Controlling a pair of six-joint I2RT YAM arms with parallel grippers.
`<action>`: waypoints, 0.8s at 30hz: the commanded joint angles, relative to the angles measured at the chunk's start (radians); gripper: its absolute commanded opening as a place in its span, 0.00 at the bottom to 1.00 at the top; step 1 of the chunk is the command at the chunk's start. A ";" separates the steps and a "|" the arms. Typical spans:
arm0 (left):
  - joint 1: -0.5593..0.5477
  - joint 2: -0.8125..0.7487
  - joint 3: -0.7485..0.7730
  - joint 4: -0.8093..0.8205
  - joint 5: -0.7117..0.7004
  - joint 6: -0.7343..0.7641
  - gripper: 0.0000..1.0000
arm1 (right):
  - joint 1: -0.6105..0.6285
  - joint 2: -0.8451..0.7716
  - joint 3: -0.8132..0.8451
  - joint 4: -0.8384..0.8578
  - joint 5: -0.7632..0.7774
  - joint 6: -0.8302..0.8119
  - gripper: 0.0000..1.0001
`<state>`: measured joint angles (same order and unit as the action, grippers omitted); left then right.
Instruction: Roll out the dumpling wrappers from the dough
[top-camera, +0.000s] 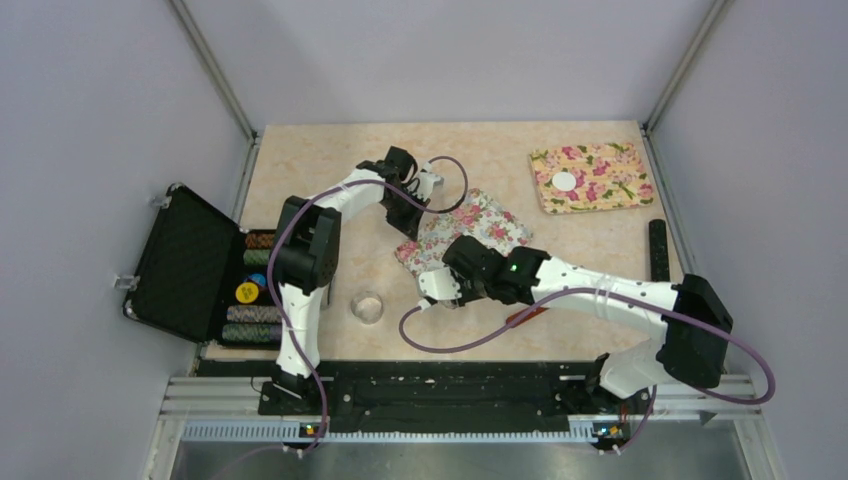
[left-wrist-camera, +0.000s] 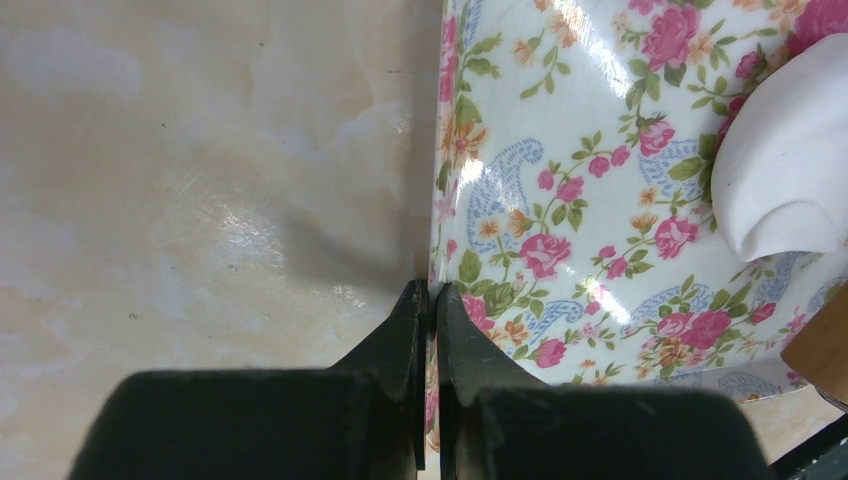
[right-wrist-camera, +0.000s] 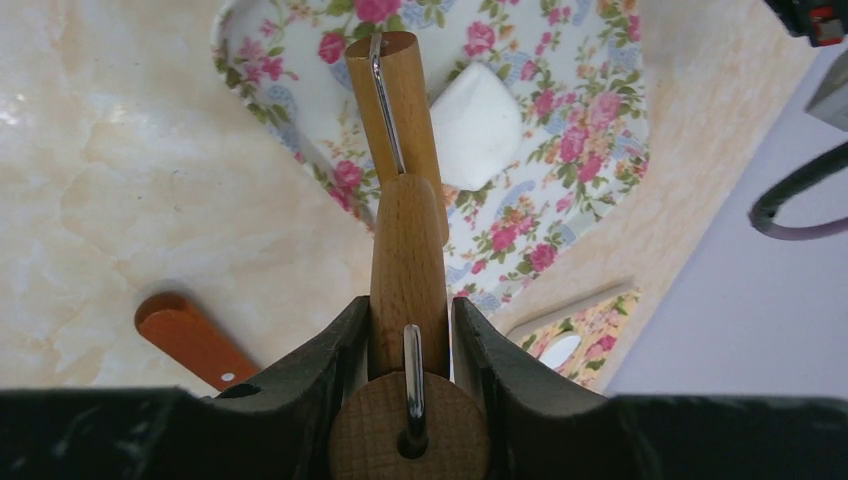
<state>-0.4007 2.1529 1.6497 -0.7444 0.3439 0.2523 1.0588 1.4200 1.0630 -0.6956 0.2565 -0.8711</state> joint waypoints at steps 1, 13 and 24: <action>0.000 0.035 0.010 0.011 -0.050 0.004 0.00 | 0.017 -0.018 0.066 0.082 0.105 -0.036 0.00; 0.001 0.032 0.009 0.010 -0.047 0.005 0.00 | 0.007 0.116 -0.067 0.245 0.157 -0.143 0.00; 0.001 0.031 0.007 0.011 -0.046 0.005 0.00 | -0.005 0.213 -0.113 0.230 0.113 -0.117 0.00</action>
<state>-0.3996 2.1532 1.6497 -0.7341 0.3420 0.2382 1.0630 1.5597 0.9886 -0.4080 0.4557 -1.0119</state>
